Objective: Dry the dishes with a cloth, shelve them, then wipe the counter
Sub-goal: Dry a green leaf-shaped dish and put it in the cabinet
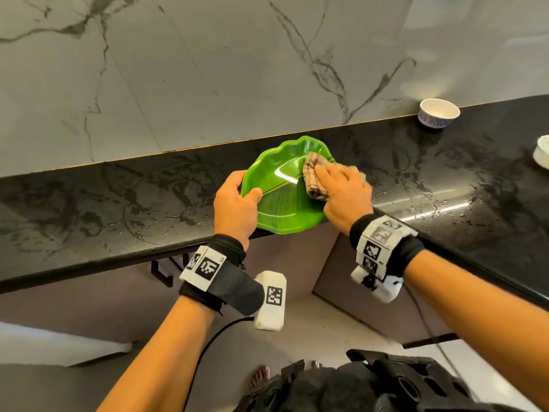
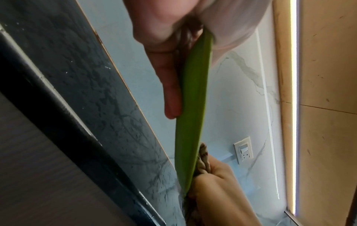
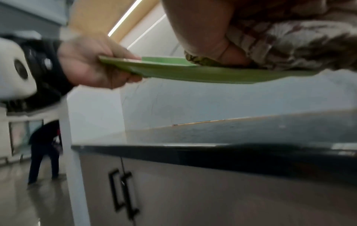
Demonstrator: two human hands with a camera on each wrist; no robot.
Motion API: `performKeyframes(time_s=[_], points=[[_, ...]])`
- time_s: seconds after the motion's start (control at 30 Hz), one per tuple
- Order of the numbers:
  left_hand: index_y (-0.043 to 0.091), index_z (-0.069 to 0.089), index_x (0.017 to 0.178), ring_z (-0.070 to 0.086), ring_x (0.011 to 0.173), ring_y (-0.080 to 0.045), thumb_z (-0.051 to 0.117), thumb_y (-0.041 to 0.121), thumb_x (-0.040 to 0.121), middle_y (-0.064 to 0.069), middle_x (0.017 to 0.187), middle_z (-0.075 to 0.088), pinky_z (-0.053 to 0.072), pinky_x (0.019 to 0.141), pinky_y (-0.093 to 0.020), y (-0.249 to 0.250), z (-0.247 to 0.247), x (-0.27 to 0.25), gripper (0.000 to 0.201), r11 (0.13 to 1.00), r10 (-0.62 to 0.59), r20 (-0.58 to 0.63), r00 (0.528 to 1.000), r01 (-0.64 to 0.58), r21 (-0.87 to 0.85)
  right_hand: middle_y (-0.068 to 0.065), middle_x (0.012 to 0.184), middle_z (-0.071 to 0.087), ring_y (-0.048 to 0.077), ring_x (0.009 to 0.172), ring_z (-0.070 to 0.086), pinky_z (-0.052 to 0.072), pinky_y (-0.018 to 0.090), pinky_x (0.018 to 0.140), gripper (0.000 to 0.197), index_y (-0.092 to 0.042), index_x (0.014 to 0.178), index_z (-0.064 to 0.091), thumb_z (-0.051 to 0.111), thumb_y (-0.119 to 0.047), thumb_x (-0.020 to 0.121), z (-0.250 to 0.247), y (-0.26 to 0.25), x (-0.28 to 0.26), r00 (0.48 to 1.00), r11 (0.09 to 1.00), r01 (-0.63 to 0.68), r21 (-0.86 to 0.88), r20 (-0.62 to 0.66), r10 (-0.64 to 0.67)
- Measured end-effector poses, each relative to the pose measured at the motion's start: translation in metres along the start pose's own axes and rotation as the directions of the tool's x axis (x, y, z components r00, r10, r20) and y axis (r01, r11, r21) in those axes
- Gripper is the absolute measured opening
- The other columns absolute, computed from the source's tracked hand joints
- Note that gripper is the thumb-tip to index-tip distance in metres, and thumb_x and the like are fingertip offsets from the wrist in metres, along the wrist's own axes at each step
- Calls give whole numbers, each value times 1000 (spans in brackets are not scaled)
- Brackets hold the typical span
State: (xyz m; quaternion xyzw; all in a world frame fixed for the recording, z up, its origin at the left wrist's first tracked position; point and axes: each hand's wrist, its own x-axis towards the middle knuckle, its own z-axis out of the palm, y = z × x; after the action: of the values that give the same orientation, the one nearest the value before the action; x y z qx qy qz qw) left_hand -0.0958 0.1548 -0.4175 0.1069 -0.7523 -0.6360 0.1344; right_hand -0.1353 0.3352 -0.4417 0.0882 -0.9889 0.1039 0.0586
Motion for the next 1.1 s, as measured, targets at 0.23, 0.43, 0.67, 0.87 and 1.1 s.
performKeyframes(time_s=[0.23,0.43,0.67,0.87,1.1], points=[[11,60,104,55,82,-22,55,-4,83,-1,83,57,51,82,-43,-8,6,7,26,997,8,-48,999,-4,78,5,138,47,30,125,40,36,43,102,71,-22,133,51,31,-14,66,7,-20,-35,991,929,-21,369,132,-30],[9,59,110,52,77,-20,53,-1,84,-1,85,58,41,69,-25,5,-10,11,28,954,195,12,981,-192,231,3,62,72,12,61,70,59,37,67,54,-10,62,71,31,24,76,-60,-2,-30,978,226,-173,959,139,157],[12,50,115,50,70,-17,53,10,84,1,84,55,31,61,-13,65,-47,8,32,664,712,-35,701,-657,357,-4,74,61,19,76,59,53,39,78,38,-23,82,59,43,10,74,-106,58,9,813,327,-48,944,-153,562],[10,47,110,47,65,-19,48,11,88,-16,66,66,35,55,-21,124,-55,7,22,240,946,91,310,-863,443,-7,98,70,9,75,67,59,35,70,25,-23,116,57,53,-15,92,-176,33,35,948,-63,315,947,-310,72],[24,44,105,51,61,-15,45,34,87,-1,75,54,39,55,-19,123,-53,28,21,547,812,-109,573,-683,484,-31,96,67,-10,94,62,52,10,73,49,-37,110,57,66,-2,76,-191,27,9,804,280,593,755,-576,-150]])
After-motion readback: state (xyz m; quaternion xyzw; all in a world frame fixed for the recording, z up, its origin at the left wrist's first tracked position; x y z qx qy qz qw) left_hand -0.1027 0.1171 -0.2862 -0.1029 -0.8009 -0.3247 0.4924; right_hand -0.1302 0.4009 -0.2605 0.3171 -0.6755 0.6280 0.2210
